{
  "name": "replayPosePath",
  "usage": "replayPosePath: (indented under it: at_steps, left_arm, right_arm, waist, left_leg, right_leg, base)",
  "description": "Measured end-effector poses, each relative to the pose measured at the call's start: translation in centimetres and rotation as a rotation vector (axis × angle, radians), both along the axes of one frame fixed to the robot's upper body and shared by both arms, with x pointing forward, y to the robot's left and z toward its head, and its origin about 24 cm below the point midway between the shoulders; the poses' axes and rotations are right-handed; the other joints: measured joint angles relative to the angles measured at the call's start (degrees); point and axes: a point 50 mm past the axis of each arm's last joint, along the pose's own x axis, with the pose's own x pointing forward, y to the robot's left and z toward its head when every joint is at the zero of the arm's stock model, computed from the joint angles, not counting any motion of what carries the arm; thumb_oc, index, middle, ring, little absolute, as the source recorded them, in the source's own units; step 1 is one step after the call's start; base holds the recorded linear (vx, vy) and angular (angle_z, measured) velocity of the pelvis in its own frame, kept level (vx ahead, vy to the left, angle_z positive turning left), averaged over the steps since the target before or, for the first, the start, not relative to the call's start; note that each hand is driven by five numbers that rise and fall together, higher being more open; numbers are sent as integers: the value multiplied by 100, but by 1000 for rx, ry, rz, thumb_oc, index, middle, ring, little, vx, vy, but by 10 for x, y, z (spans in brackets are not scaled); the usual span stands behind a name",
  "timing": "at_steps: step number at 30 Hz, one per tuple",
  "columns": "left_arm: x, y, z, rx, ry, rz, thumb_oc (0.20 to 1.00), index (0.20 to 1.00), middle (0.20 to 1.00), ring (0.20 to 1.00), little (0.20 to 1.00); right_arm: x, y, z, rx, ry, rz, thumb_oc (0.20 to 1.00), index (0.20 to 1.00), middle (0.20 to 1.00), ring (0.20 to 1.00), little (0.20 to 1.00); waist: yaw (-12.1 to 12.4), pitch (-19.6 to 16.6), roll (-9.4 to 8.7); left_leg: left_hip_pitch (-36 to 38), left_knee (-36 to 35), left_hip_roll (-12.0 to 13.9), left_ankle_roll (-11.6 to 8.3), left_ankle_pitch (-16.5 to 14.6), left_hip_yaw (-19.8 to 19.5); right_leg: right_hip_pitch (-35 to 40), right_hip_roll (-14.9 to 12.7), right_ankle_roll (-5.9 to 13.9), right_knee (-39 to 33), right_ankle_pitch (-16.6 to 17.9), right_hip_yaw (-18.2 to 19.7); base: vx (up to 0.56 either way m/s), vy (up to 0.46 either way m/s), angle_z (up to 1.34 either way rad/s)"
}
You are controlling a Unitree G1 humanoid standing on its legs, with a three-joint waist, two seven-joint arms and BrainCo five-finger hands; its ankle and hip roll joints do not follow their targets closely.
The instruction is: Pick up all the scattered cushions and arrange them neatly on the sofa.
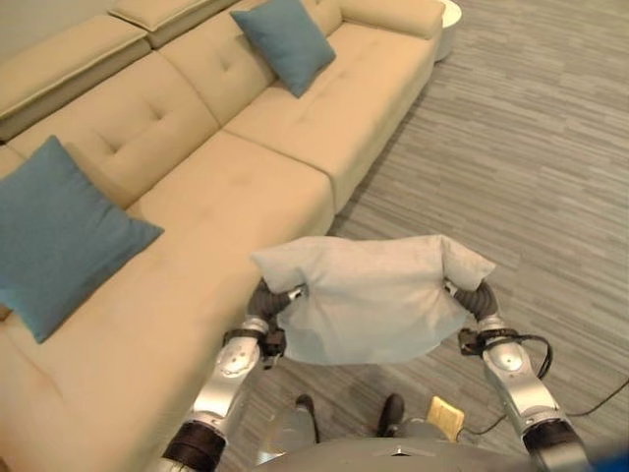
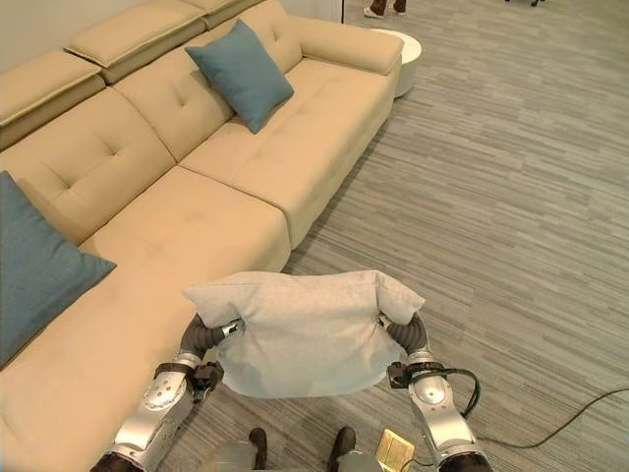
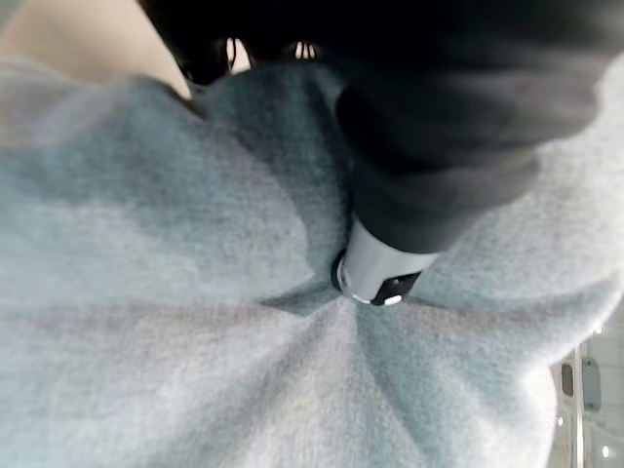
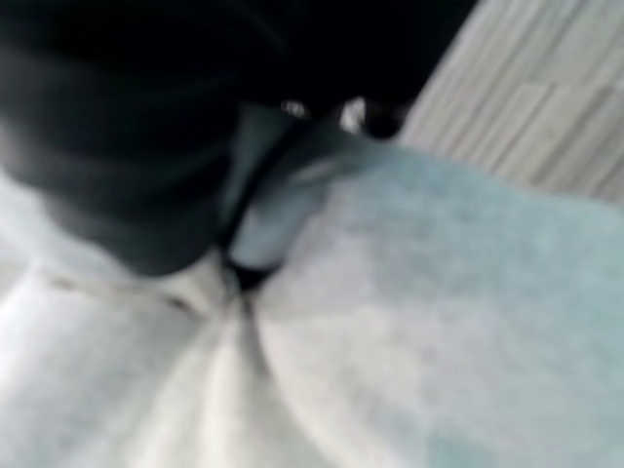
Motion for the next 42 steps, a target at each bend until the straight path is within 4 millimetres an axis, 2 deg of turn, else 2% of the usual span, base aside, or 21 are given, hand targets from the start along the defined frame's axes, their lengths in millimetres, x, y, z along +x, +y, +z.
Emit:
replayPosePath:
  at_steps: [1, 4, 7, 9, 10, 13, 15, 16, 19, 23, 24, 26, 27, 28, 30, 32, 33, 35, 38, 41, 42]
  left_arm:
    - [0, -1, 0, -1, 1, -4, 200, 200, 200, 200, 200]
    - [1, -7, 0, -3, 0, -26, 200, 200, 200, 200, 200]
    - [0, -7, -1, -2, 3, -26, 200, 200, 200, 200, 200]
    - [-1, -6, -1, 2, 8, -26, 200, 200, 200, 200, 200]
    - [-2, -5, -2, 4, 14, -25, 200, 200, 200, 200, 200]
    - [4, 2, 3, 16, -10, -9, 200, 200, 200, 200, 200]
    - [9, 7, 9, 31, -32, -1, 200, 200, 200, 200, 200]
    - [12, 11, 12, 46, -42, 0, 200, 200, 200, 200, 200]
    - [16, 16, 17, 48, -63, 18, 200, 200, 200, 200, 200]
    - [15, 16, 16, 40, -62, 28, 200, 200, 200, 200, 200]
    - [13, 15, 14, 34, -54, 29, 200, 200, 200, 200, 200]
    - [9, 16, 10, 35, -39, 31, 200, 200, 200, 200, 200]
    - [6, 15, 7, 28, -23, 36, 200, 200, 200, 200, 200]
    - [3, 10, 3, 5, -9, 39, 200, 200, 200, 200, 200]
    - [4, 8, 5, -1, -16, 34, 200, 200, 200, 200, 200]
    - [8, 3, 7, -2, -27, 15, 200, 200, 200, 200, 200]
    - [8, 1, 7, -5, -26, 10, 200, 200, 200, 200, 200]
    - [10, -2, 9, -6, -35, -3, 200, 200, 200, 200, 200]
    - [12, -3, 10, -13, -38, -6, 200, 200, 200, 200, 200]
    - [22, -11, 16, -9, -62, -39, 200, 200, 200, 200, 200]
    - [24, -14, 18, -12, -71, -47, 200, 200, 200, 200, 200]
  right_arm:
    - [0, -2, 1, -10, -2, 1, 200, 200, 200, 200, 200]
    - [0, -7, 0, -23, 5, -13, 200, 200, 200, 200, 200]
    - [0, -6, 1, -24, -1, -20, 200, 200, 200, 200, 200]
    - [0, -5, 1, -23, 3, -18, 200, 200, 200, 200, 200]
    - [1, -4, 0, -19, 3, -18, 200, 200, 200, 200, 200]
    - [3, 1, 6, -8, -24, 2, 200, 200, 200, 200, 200]
    - [6, 5, 9, -2, -37, 23, 200, 200, 200, 200, 200]
    - [8, 8, 10, 1, -39, 37, 200, 200, 200, 200, 200]
    - [13, 12, 15, 9, -57, 61, 200, 200, 200, 200, 200]
    - [13, 13, 14, 8, -56, 62, 200, 200, 200, 200, 200]
    - [12, 13, 12, 7, -47, 60, 200, 200, 200, 200, 200]
    - [10, 13, 9, 7, -31, 61, 200, 200, 200, 200, 200]
    - [9, 13, 8, 4, -22, 63, 200, 200, 200, 200, 200]
    - [9, 10, 8, -6, -16, 57, 200, 200, 200, 200, 200]
    - [11, 8, 11, -12, -30, 53, 200, 200, 200, 200, 200]
    - [12, 5, 14, -12, -43, 35, 200, 200, 200, 200, 200]
    - [15, 3, 18, -20, -60, 31, 200, 200, 200, 200, 200]
    - [14, 2, 18, -21, -66, 13, 200, 200, 200, 200, 200]
    - [15, 1, 19, -21, -72, 1, 200, 200, 200, 200, 200]
    - [11, -4, 16, -18, -62, -35, 200, 200, 200, 200, 200]
    - [12, -7, 17, -18, -68, -48, 200, 200, 200, 200, 200]
  waist:
    - [21, 1, 7]
    - [-12, 31, -20]
    - [80, 21, 41]
    - [67, 2, 105]
    - [38, -25, 171]
    - [-2, -23, 153]
    - [24, -16, 140]
    - [30, 3, 141]
    - [62, 71, 246]
    - [13, 99, 210]
    - [-57, 108, 166]
    - [-141, 94, 15]
    - [-117, 73, -38]
    - [-147, 19, 53]
    - [-122, -33, 113]
    - [-219, -81, -11]
    - [-194, -71, -66]
    - [-222, -35, -173]
    - [-235, -32, -209]
    - [-383, 21, -334]
    - [-357, 35, -367]
  left_leg:
    - [-2, -341, -137, 9, -11, -127]
    - [-66, -1317, -319, 102, 63, 336]
    - [-186, -1589, -198, 194, 255, 525]
    - [232, -1783, -238, 316, 348, 478]
    - [610, -2115, -289, 709, 436, 372]
    - [1044, -2373, -538, 931, 387, 546]
    - [1125, -2340, -618, 991, 293, 496]
    - [1206, -2343, -662, 1034, 256, 415]
    - [1372, -2351, -637, 1169, 48, 230]
    - [1514, -2319, -702, 1052, -85, 124]
    - [1575, -2325, -728, 980, -146, -30]
    - [1699, -2358, -789, 898, -259, -247]
    - [1767, -2350, -779, 845, -441, -391]
    - [1888, -2338, -523, 710, -582, -589]
    - [1886, -2194, -215, 508, -587, -681]
    - [1549, -1556, -186, 347, -538, -678]
    - [1230, -708, -91, 226, -482, -512]
    - [754, 75, -55, 132, -510, -130]
    - [534, -300, -34, 126, -525, 133]
    - [3, -810, 62, 129, -512, 1317]
    - [-231, -906, 42, 121, -438, 1433]
  right_leg:
    - [-14, 1, -13, -9, -7, 1]
    - [216, 80, -38, -274, -5, -95]
    - [372, 349, -35, -350, 16, -87]
    - [539, 435, 83, -292, -141, 40]
    - [588, 419, 171, -106, -306, 127]
    - [19, -149, 642, 1648, -846, 269]
    - [-320, -379, 860, 2447, -883, 299]
    - [-519, -480, 921, 2905, -954, 322]
    - [-1051, -462, 927, 3012, -1054, 462]
    - [-1559, -474, 903, 1512, -325, 607]
    - [-1651, -397, 990, 1145, -57, 809]
    - [-1554, -370, 912, 514, 324, 953]
    - [-1442, -340, 779, 477, 627, 952]
    - [-1233, -91, 667, 474, 816, 928]
    - [-1060, 192, 451, 439, 711, 739]
    - [-917, 220, 81, 339, 686, 457]
    - [-666, 273, -129, 261, 521, 294]
    - [-383, 263, -218, -33, 465, 89]
    - [-246, 370, -241, -171, 450, -31]
    - [-27, 371, -114, -663, 330, -379]
    - [-62, 397, -143, -670, 413, -413]
  base:
    - [160, 56, -3]
    - [82, 48, 13]
    - [195, 128, -22]
    - [245, 216, -38]
    - [149, 161, -36]
    - [151, 156, -19]
    - [114, 84, 8]
    - [210, 64, 17]
    - [198, -29, 20]
    - [181, -85, 22]
    - [231, -140, 74]
    - [319, -203, 65]
    - [307, -253, 66]
    - [304, -297, 73]
    - [199, -251, 60]
    - [134, -207, 72]
    - [172, -221, 75]
    - [73, -61, 52]
    - [191, -55, 25]
    - [127, -11, 66]
    - [337, 96, 27]
